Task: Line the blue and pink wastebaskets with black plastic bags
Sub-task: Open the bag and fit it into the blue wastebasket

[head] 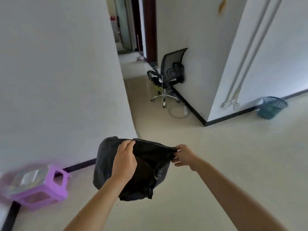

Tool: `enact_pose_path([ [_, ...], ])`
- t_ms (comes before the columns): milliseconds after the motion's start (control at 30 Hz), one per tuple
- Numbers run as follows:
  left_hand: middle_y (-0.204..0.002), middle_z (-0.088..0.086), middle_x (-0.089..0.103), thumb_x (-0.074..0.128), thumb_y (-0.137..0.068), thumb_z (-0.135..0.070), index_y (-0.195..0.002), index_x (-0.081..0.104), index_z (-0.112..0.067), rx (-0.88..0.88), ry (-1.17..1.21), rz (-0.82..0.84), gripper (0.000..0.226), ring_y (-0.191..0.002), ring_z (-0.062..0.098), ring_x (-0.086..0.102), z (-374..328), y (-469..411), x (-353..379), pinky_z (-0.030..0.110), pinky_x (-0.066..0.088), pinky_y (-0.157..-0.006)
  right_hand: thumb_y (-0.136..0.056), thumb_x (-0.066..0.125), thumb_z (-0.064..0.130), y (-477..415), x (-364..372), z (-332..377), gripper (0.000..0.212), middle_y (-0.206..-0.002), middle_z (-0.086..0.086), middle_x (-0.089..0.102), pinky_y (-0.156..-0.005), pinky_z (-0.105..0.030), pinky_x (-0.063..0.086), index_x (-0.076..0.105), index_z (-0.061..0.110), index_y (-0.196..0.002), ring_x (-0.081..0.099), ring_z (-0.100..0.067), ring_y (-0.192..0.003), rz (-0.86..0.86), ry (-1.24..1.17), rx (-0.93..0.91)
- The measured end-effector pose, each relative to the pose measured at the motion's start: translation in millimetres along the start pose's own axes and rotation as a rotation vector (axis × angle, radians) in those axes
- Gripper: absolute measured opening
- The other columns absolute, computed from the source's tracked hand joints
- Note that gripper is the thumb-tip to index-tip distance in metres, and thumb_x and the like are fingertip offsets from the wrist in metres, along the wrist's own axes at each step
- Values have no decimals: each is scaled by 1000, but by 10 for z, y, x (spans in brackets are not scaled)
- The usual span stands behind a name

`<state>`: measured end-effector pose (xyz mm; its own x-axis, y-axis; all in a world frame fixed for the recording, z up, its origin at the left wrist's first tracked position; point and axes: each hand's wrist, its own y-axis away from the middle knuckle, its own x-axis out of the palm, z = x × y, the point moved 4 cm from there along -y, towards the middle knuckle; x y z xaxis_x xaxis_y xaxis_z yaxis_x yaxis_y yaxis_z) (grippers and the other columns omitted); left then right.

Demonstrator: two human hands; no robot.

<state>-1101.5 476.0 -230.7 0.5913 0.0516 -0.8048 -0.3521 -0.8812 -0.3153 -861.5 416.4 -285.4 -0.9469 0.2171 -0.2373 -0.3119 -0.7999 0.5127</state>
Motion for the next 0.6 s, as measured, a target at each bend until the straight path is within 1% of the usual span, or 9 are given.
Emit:
enact_pose_path([
  [67, -139, 5, 49, 47, -94, 3, -138, 50, -6, 74, 26, 57, 45, -130, 21, 45, -464, -257, 415, 30, 39, -105, -95, 47, 4, -8, -593, -201, 20, -94, -10, 68, -61, -31, 57, 60, 11, -107, 66, -21, -72, -84, -117, 28],
  [133, -139, 5, 48, 46, -94, 4, -139, 48, -5, 184, 34, 128, 46, -128, 22, 48, -892, -518, 796, 29, 41, -103, -95, 45, 5, -47, -1122, -362, 20, -94, -8, 69, -62, -30, 58, 59, 17, -103, 68, -21, -73, -195, -230, 62],
  [200, -139, 6, 48, 45, -94, 5, -139, 48, -5, 310, 80, 293, 47, -126, 22, 50, -1587, -913, 1623, 29, 41, -102, -94, 39, 3, -153, -1961, -740, 26, -97, -9, 70, -59, -30, 58, 58, 20, -99, 70, -22, -75, -375, -405, 121],
  [300, -133, 4, 51, 42, -91, 9, -135, 52, -6, 305, 112, 325, 47, -121, 22, 52, -1758, -1104, 1893, 27, 41, -99, -90, 29, 1, -216, -2220, -841, 38, -105, -15, 67, -59, -31, 56, 60, 17, -104, 68, -27, -90, -440, -486, 163],
  [367, -126, 4, 55, 41, -88, 9, -126, 58, -7, 315, 109, 330, 44, -116, 20, 55, -1801, -1157, 2064, 26, 43, -96, -88, 28, 5, -249, -2350, -873, 41, -106, -13, 64, -68, -33, 53, 61, 16, -109, 63, -27, -92, -481, -415, 177],
  [400, -121, 4, 58, 42, -87, 10, -119, 61, -8, 340, 119, 353, 41, -112, 20, 56, -1902, -1251, 2260, 24, 42, -92, -89, 29, 9, -289, -2535, -918, 38, -107, -11, 63, -74, -34, 50, 60, 17, -110, 60, -27, -94, -547, -352, 193],
  [467, -107, 1, 60, 45, -85, 8, -103, 62, -16, 377, 137, 474, 34, -102, 21, 58, -2280, -1539, 2778, 20, 41, -83, -94, 34, 22, -379, -3065, -1009, 30, -110, -8, 61, -85, -36, 45, 59, 19, -110, 56, -26, -101, -686, -221, 218],
  [533, -94, -9, 54, 52, -81, -3, -93, 52, -27, 438, 147, 572, 27, -90, 16, 56, -2686, -1799, 3161, 15, 36, -70, -94, 41, 37, -424, -3553, -1073, 25, -109, -4, 62, -87, -37, 43, 56, 23, -108, 56, -24, -104, -743, -95, 206],
  [600, -91, -15, 48, 57, -75, -20, -95, 45, -32, 506, 156, 639, 26, -84, 9, 50, -3112, -2055, 3503, 13, 33, -64, -87, 50, 51, -477, -4006, -1113, 27, -110, 2, 62, -83, -34, 41, 52, 33, -108, 55, -19, -101, -737, -18, 201],
])
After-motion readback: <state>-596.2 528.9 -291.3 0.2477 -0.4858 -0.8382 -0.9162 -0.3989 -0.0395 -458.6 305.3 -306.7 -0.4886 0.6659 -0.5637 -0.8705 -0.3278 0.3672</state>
